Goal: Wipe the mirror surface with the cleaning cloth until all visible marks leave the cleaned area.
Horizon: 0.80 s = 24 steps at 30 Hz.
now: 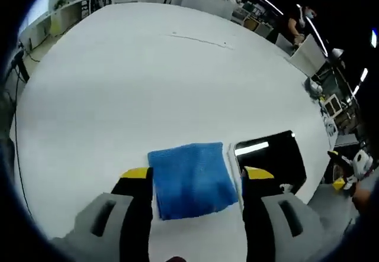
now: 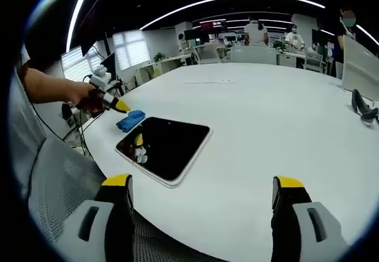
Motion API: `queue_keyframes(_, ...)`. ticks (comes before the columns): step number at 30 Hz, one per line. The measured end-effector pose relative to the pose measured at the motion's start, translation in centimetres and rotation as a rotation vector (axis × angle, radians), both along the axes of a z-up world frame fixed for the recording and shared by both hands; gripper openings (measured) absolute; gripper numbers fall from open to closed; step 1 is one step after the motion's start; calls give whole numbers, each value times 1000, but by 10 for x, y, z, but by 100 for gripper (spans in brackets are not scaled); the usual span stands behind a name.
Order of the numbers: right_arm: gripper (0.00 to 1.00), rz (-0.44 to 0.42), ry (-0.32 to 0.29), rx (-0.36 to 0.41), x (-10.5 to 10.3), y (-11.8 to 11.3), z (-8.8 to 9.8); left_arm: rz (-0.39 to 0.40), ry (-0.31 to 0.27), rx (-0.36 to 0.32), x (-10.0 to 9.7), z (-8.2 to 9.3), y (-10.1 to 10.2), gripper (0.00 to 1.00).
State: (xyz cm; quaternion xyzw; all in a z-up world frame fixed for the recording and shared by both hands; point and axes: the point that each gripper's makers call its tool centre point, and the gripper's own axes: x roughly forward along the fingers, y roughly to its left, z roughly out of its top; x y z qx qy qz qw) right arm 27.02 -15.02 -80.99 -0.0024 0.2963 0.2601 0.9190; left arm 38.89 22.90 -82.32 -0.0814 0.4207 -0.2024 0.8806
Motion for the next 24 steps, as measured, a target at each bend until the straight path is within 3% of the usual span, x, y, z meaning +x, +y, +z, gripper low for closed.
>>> queue_keyframes(3, 98, 17, -3, 2, -1, 2, 0, -72, -99, 60, -8, 8, 17, 84)
queue_keyframes(5, 98, 24, -7, -3, -1, 4, 1, -119, -213, 123, -13, 21, 32, 81)
queue_keyframes(6, 98, 26, -8, -2, -1, 4, 1, -142, -299, 141, -14, 32, 39, 82)
queue_keyframes(8, 98, 25, -9, -3, -1, 3, 1, -147, -370, 147, -23, 45, 50, 88)
queue_keyframes(11, 98, 20, -10, 8, -2, 2, 1, -139, -367, 132, -39, 50, 64, 98)
queue_keyframes(14, 98, 19, -10, -11, -2, 0, 0, -143, -314, 40, -59, 53, 63, 99)
queue_keyframes(18, 98, 49, -5, -43, -4, 2, -4, -113, -326, 59, -73, 43, 85, 99)
queue_keyframes(24, 98, 55, -8, -62, -4, 1, -4, -71, -321, 52, -89, 37, 99, 99)
